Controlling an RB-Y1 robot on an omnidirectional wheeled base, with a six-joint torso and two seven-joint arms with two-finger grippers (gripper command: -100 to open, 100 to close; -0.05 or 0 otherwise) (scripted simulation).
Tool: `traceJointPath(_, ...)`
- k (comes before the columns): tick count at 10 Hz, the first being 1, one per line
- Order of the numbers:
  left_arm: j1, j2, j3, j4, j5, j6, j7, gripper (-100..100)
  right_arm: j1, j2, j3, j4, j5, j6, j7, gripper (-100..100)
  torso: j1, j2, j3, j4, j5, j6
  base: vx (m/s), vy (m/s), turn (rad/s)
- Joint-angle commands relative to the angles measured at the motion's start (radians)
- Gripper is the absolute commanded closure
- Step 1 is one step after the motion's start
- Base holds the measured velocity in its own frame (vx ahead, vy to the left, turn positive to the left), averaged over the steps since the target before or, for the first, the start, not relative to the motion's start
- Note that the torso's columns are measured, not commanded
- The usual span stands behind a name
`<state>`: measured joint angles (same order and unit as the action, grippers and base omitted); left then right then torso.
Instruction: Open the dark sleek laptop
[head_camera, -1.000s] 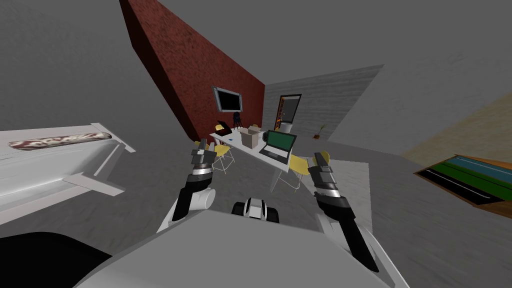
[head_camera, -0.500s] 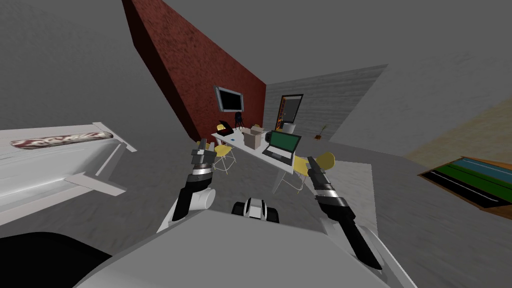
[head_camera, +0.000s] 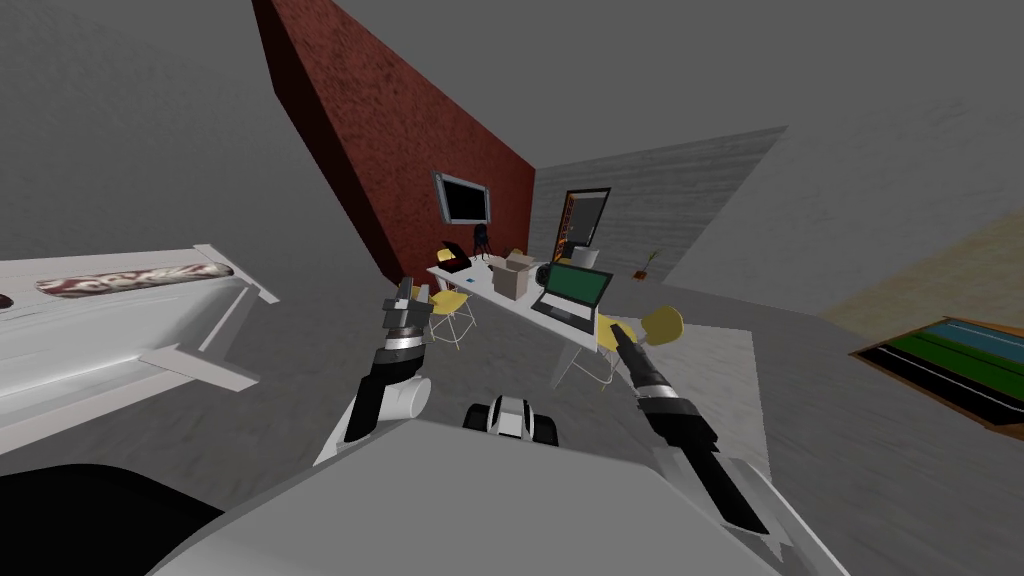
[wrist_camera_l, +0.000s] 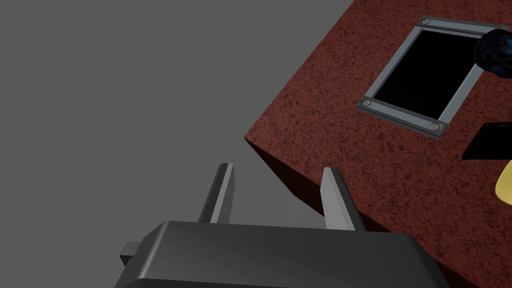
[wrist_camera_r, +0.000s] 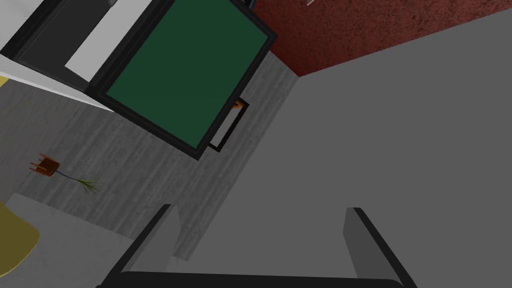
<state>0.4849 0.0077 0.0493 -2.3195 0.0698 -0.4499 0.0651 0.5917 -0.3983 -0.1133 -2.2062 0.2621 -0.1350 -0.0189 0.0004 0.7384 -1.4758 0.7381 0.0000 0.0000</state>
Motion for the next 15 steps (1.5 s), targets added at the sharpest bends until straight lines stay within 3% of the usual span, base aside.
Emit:
traceJointPath(1,0.000,0.000,0.000,0.000,0.000,0.000,0.000,0,0.016,-0.053,-0.008,0.030,0.042,0.069,0.015,-100,0.000,0.000,0.000,0.000,0.000,0.000,0.025,0.088,0.027)
traceJointPath(2,0.000,0.000,0.000,0.000,0.000,0.000,0.000,0,0.016,-0.053,-0.008,0.030,0.042,0.081,0.015,-100,-0.001,0.000,0.000,0.000,0.000,0.000,0.040,0.081,0.015)
traceJointPath(5,0.000,0.000,0.000,0.000,0.000,0.000,0.000,0,0.039,-0.123,-0.018,0.074,0.097,0.155,0.036,-100,0.000,0.000,0.000,0.000,0.000,0.000,0.037,0.094,0.033)
traceJointPath(6,0.000,0.000,0.000,0.000,0.000,0.000,0.000,0,0.039,-0.123,-0.018,0.074,0.097,0.176,0.036,-100,0.000,-0.001,0.000,0.000,0.000,0.000,0.034,0.087,0.022)
traceJointPath(9,0.000,0.000,0.000,0.000,0.000,0.000,0.000,0,0.060,-0.196,-0.026,0.118,0.151,0.253,0.056,-100,-0.001,0.000,0.000,0.000,0.000,0.000,0.044,0.098,0.046)
traceJointPath(10,0.000,0.000,0.000,0.000,0.000,0.000,0.000,0,0.060,-0.196,-0.026,0.118,0.151,0.270,0.056,-100,0.000,-0.001,0.000,0.000,0.000,0.000,0.048,0.084,0.030)
traceJointPath(11,0.000,0.000,0.000,0.000,0.000,0.000,0.000,0,0.069,-0.233,-0.030,0.141,0.176,0.303,0.066,-100,-0.001,-0.001,0.000,0.000,0.000,0.000,0.068,0.093,0.066)
traceJointPath(14,0.000,0.000,0.000,0.000,0.000,0.000,0.000,0,0.078,-0.272,-0.033,0.164,0.200,0.362,0.075,-100,0.000,0.000,0.000,0.000,0.000,0.000,0.058,0.087,0.049)
traceJointPath(15,0.000,0.000,0.000,0.000,0.000,0.000,0.000,0,0.086,-0.310,-0.036,0.187,0.223,0.394,0.085,-100,0.000,0.000,0.000,0.000,0.000,0.000,0.080,0.087,0.080)
